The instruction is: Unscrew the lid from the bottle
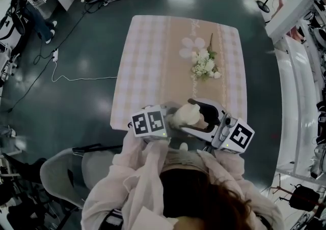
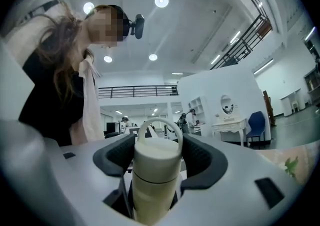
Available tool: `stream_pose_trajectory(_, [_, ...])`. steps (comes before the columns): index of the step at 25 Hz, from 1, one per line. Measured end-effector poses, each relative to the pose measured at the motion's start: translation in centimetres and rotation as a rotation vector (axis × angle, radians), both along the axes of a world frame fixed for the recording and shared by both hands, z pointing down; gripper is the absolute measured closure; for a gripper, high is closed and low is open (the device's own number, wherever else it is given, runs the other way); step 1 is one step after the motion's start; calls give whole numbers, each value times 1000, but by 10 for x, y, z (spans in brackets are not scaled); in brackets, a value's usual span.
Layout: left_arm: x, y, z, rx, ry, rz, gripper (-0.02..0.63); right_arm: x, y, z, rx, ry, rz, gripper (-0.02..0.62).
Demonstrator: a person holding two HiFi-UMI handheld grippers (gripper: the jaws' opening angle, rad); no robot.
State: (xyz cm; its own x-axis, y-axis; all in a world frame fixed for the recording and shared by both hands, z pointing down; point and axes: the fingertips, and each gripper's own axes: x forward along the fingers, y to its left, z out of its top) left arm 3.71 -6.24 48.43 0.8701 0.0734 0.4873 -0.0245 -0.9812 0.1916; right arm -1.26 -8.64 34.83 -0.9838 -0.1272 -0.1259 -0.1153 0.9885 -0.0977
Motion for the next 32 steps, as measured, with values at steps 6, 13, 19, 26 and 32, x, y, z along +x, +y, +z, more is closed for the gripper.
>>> stream_pose_trajectory(6, [0, -3, 1, -17, 21, -45, 291, 1, -6, -1, -38, -20, 38, 287])
stream_pose_trajectory(13, [-15, -49, 3, 17, -21, -361, 291, 10, -26, -8, -58, -51, 203, 276])
stream_pose_trajectory(19, [-26, -70, 7, 52, -73, -581, 291, -3, -38, 4, -69, 44, 350, 281])
stream_pose_trajectory(26, [-25, -65, 15, 71, -95, -578, 291, -8, -42, 15, -89, 97, 376, 316])
stream_pose_trajectory(32, [-25, -47, 4, 166, -81, -367, 290, -8, -18, 8, -16, 83, 201, 318])
